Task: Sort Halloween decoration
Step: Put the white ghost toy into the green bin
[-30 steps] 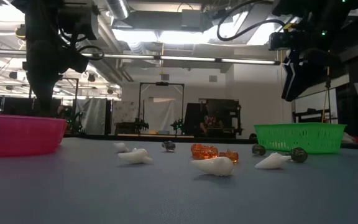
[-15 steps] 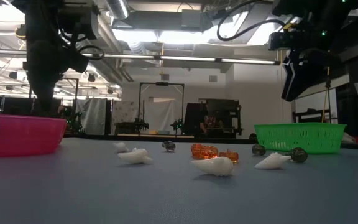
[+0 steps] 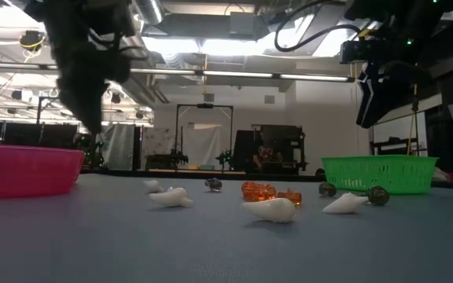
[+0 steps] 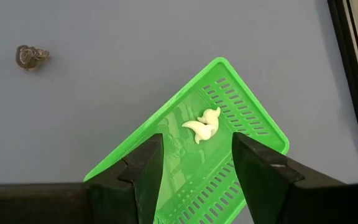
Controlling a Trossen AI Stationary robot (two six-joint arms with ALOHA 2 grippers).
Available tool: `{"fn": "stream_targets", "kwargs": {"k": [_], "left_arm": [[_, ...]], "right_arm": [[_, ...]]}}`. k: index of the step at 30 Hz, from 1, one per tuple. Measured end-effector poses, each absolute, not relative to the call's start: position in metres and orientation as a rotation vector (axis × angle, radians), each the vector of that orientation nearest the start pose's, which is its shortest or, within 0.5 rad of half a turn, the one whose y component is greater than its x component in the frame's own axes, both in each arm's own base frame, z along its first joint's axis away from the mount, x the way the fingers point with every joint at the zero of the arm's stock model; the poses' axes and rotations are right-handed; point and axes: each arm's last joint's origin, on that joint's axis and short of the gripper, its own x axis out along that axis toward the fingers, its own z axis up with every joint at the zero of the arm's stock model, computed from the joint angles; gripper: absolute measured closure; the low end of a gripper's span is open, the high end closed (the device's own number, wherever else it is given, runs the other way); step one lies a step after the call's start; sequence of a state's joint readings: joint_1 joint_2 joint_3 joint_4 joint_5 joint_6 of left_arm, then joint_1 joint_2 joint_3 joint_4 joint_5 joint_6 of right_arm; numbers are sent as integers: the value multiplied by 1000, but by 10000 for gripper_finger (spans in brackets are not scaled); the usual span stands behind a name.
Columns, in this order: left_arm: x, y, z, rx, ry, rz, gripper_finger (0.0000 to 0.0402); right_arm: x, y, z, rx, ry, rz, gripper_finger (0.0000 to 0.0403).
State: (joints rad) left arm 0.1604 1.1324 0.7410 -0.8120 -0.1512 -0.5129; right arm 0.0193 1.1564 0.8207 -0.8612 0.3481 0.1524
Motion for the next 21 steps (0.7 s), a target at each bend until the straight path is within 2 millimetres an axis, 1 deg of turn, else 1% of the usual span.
{"fn": "stream_targets", "kwargs": {"k": [8, 12, 17, 21], "left_arm": [[216, 39, 231, -458, 789, 475, 202], [228, 37, 242, -396, 648, 406, 202], [240, 28, 252, -326, 518, 316, 202], [251, 16, 252, -282, 460, 238, 202]], "right_arm": [[200, -6, 233, -86, 1154, -377, 212], [200, -6, 233, -87, 1154, -377, 212], [200, -6, 233, -87, 1154, -377, 212], [200, -6, 233, -86, 1153, -377, 212]]}}
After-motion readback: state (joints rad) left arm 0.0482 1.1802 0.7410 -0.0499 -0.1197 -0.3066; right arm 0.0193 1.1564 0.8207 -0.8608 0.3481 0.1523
